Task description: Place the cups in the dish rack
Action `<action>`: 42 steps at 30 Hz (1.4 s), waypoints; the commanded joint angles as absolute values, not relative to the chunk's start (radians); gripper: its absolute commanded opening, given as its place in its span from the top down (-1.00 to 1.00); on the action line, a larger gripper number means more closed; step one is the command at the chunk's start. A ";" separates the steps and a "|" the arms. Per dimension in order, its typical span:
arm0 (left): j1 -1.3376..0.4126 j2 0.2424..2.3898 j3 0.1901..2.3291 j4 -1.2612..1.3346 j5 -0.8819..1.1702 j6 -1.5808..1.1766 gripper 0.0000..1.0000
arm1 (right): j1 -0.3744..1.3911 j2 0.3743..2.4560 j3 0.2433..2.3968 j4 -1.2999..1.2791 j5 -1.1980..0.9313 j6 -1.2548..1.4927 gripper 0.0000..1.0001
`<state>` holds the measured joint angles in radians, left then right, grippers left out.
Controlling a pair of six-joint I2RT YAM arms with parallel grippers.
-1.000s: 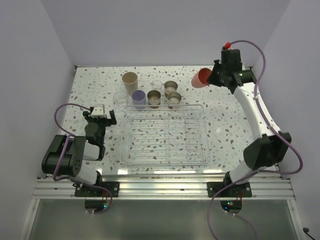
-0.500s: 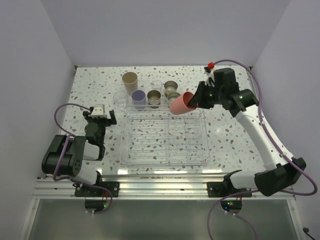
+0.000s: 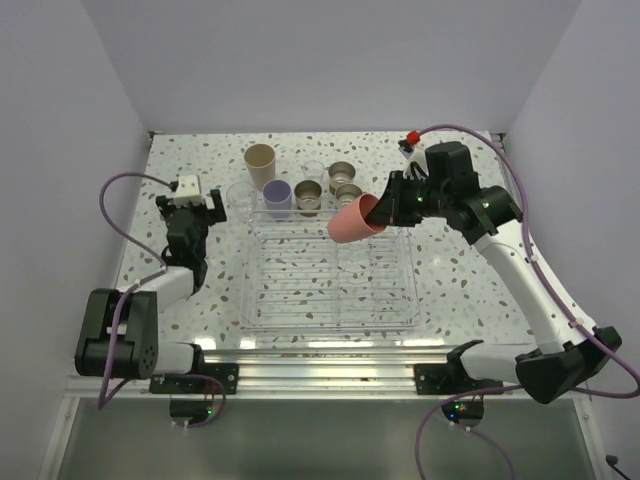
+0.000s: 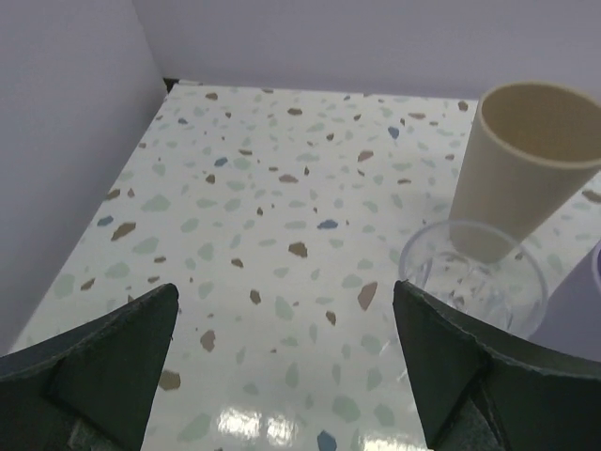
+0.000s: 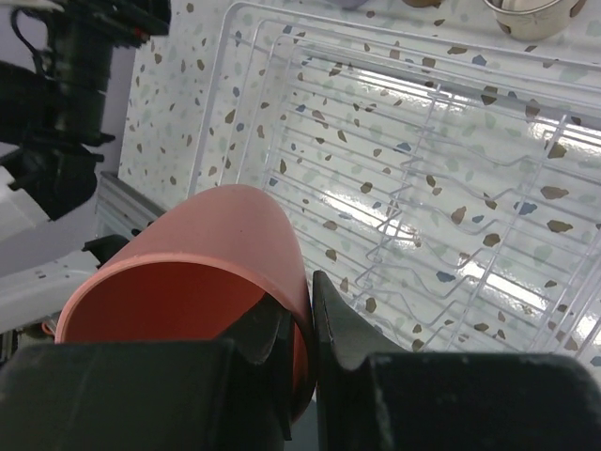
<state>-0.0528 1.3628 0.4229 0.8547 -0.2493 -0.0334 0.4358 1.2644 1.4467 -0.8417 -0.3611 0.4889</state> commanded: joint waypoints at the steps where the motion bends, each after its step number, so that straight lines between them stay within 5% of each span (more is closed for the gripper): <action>1: -0.049 1.283 0.575 0.540 -0.273 -0.069 -1.00 | 0.459 1.256 1.482 -0.827 -0.394 0.472 1.00; 6: -0.031 1.076 0.592 0.338 -0.331 -0.487 -1.00 | 0.463 1.252 1.489 -0.808 -0.394 0.494 1.00; 13: 0.046 1.186 0.969 -0.106 0.248 -0.567 -1.00 | 0.463 1.338 1.617 -0.607 -0.621 0.724 1.00; 16: 0.035 1.140 0.959 -0.025 0.484 -0.678 -1.00 | 0.463 1.373 1.611 -0.394 -0.733 0.903 1.00; 20: 0.008 1.080 0.825 0.509 0.829 -1.006 -1.00 | 0.463 1.387 1.533 -0.100 -0.801 1.130 1.00; 42: -0.184 1.095 0.957 0.752 0.965 -1.219 -1.00 | 0.474 1.443 1.598 -0.077 -0.756 1.200 1.00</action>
<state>-0.1719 1.0939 0.9264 0.6926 0.9497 -1.1946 0.4652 1.4509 1.5497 -0.0742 -0.7509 1.2091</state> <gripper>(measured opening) 0.999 0.103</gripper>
